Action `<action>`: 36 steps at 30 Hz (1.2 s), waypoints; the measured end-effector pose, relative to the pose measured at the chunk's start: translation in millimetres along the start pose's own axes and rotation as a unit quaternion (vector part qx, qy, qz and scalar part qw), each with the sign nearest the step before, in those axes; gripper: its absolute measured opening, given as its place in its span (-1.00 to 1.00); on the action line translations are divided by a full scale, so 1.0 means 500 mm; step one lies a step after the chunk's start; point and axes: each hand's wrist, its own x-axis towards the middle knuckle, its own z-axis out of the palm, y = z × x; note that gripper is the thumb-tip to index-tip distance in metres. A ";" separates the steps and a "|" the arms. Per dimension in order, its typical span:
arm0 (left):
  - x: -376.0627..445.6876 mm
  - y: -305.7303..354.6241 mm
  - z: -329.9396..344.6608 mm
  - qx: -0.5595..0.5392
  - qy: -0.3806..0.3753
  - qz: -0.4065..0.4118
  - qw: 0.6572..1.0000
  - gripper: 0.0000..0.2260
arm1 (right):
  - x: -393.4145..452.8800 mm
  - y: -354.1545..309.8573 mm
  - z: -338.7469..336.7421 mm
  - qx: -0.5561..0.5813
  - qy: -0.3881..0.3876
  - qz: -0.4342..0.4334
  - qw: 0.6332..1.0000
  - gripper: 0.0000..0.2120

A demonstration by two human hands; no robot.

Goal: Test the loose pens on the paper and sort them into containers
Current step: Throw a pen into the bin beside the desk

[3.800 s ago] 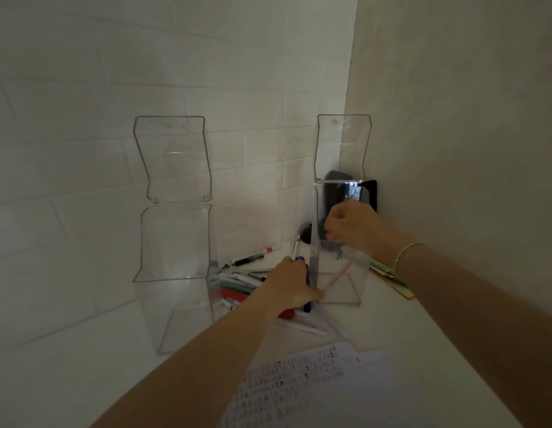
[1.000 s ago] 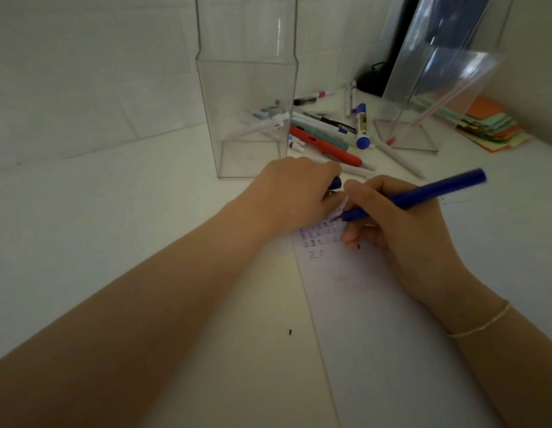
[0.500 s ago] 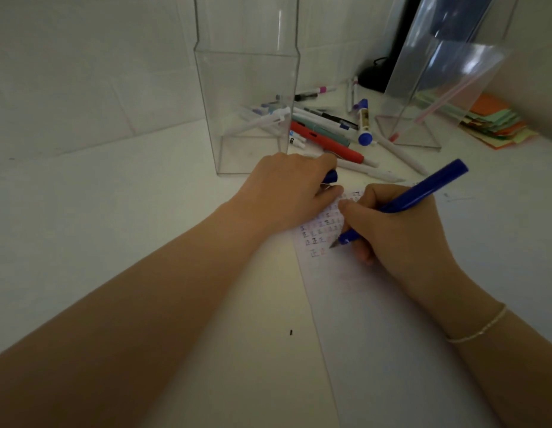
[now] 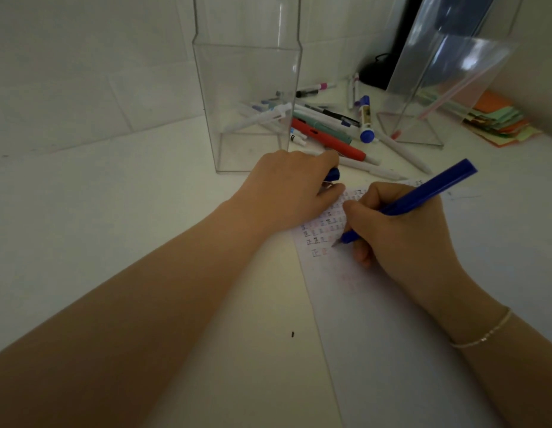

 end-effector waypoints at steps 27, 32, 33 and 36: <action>-0.006 0.010 -0.019 -0.030 0.005 0.047 0.998 -0.76 | 0.013 0.002 -0.022 0.422 0.116 0.054 0.897 -0.93; -0.006 0.013 -0.025 -0.052 -0.002 0.063 0.997 -0.78 | 0.016 0.007 -0.023 0.375 0.114 0.048 0.919 -0.87; -0.006 0.013 -0.026 -0.059 0.003 0.069 0.996 -0.79 | 0.017 0.009 -0.023 0.354 0.112 0.044 0.927 -0.87; -0.008 0.017 -0.029 -0.073 0.027 0.100 0.992 -0.80 | 0.018 0.014 -0.019 0.280 0.094 0.028 0.955 -0.89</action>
